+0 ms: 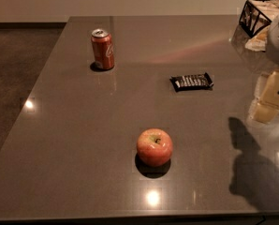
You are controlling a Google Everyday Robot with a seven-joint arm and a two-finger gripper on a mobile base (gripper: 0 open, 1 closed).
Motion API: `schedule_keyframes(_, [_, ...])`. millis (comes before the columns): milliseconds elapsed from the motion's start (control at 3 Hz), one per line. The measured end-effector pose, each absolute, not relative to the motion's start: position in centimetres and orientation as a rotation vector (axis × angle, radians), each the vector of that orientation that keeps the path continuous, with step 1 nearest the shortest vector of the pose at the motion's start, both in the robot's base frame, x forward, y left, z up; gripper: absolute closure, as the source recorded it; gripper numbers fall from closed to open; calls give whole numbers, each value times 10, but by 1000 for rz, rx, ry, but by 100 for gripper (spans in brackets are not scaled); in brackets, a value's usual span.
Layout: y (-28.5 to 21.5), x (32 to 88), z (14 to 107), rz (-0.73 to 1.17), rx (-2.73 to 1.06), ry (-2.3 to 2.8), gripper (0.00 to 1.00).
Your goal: Move coke can near rxbar chocolate
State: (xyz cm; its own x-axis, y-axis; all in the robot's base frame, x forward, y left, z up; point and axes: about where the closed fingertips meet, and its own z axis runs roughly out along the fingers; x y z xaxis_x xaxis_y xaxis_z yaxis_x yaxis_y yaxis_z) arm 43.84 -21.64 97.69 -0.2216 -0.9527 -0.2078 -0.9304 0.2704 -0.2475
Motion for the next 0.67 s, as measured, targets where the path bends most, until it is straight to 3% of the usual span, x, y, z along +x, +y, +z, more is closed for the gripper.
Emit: schedule_keyframes(667, [-194,469,989,-45,-1649,2189,0])
